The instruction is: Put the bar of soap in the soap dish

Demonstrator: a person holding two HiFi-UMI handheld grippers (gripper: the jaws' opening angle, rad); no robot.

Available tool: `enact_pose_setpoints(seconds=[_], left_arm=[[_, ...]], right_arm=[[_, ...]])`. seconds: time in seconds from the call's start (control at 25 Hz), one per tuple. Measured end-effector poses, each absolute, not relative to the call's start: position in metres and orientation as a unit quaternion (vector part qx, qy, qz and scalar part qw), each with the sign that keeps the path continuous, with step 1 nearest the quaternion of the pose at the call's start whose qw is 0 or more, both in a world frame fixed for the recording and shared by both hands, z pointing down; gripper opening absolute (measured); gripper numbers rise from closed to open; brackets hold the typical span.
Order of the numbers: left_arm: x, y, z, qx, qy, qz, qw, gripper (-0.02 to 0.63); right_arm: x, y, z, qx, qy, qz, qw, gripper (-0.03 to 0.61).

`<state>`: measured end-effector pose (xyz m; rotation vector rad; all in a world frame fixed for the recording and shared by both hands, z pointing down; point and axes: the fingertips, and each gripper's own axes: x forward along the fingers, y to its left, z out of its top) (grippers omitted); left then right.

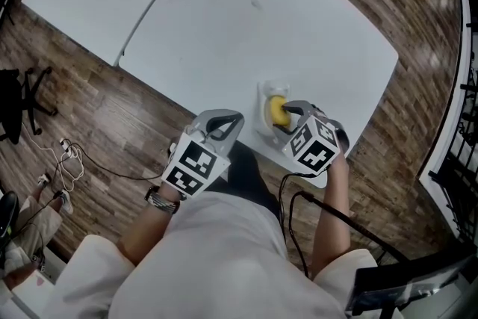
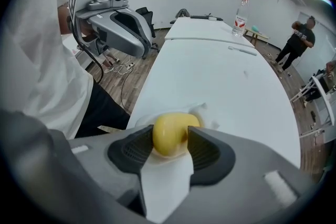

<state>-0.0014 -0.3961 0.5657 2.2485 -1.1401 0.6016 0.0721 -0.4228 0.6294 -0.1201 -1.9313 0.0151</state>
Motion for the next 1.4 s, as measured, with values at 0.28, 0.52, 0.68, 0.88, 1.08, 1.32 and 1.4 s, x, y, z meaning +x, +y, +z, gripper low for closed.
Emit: enact_pose_setpoints(seconds=[0.28, 0.52, 0.68, 0.88, 1.08, 1.32, 1.4], left_arm=[[-0.001, -0.394, 0.567, 0.833, -0.424, 0.239, 0.262, 0.008], [-0.003, -0.392, 0.565, 0.833, -0.425, 0.239, 0.261, 0.008], [-0.001, -0.393, 0.565, 0.834, -0.423, 0.238, 0.261, 0.008], [0.001, -0.389, 0.565, 0.835, -0.422, 0.238, 0.262, 0.008], [0.002, -0.388, 0.563, 0.836, -0.420, 0.240, 0.259, 0.008], [0.002, -0.385, 0.563, 0.839, -0.415, 0.238, 0.261, 0.008], [0.001, -0.386, 0.561, 0.840, -0.414, 0.235, 0.261, 0.008]], right_arm=[[0.072, -0.420, 0.626, -0.057, -0.827, 0.017, 0.560, 0.198], [0.070, -0.417, 0.623, -0.053, -0.830, 0.021, 0.554, 0.198], [0.070, -0.417, 0.622, -0.048, -0.833, 0.030, 0.550, 0.198], [0.073, -0.415, 0.622, -0.039, -0.834, 0.029, 0.550, 0.198], [0.074, -0.416, 0.621, -0.024, -0.835, 0.023, 0.549, 0.196], [0.074, -0.416, 0.619, -0.007, -0.840, 0.015, 0.542, 0.196], [0.075, -0.418, 0.616, 0.007, -0.844, 0.019, 0.536, 0.196]])
